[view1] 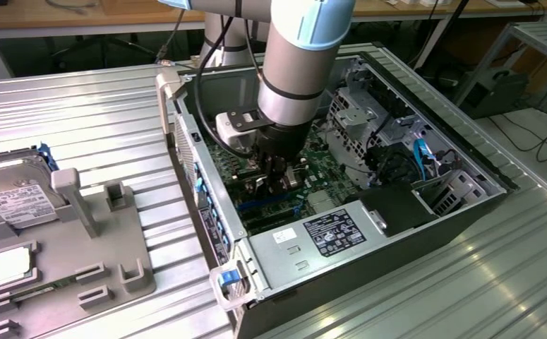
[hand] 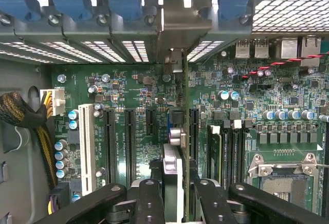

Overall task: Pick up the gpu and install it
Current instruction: 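Insert the gpu into the slot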

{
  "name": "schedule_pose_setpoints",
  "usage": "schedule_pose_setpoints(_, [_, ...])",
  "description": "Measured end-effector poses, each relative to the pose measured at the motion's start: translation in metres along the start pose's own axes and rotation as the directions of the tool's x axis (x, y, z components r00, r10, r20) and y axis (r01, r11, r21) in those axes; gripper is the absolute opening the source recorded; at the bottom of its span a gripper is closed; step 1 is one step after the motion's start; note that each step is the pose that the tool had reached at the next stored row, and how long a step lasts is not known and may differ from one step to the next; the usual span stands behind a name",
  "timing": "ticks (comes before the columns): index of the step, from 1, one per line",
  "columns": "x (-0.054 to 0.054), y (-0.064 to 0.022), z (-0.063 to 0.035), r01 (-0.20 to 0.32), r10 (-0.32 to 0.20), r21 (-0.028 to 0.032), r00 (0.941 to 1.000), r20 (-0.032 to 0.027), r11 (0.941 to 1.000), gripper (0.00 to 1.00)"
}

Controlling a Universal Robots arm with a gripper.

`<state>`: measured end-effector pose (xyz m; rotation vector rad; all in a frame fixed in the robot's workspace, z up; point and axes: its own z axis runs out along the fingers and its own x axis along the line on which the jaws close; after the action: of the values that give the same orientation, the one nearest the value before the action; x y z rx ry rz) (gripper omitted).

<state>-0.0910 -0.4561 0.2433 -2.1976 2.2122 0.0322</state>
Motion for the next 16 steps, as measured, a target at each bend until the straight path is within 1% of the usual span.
schedule_pose_setpoints(3, [0.0,0.0,-0.0004,0.0,0.0,0.0002,1.0,0.0003,1.0,0.28])
schedule_pose_setpoints(6, [-0.0001,0.0,-0.0036,0.0,0.0,0.0,1.0,0.0001,1.0,0.28])
schedule_pose_setpoints(16, [0.0007,0.0001,-0.0037,0.0,0.0,-0.0001,1.0,-0.0001,1.0,0.28])
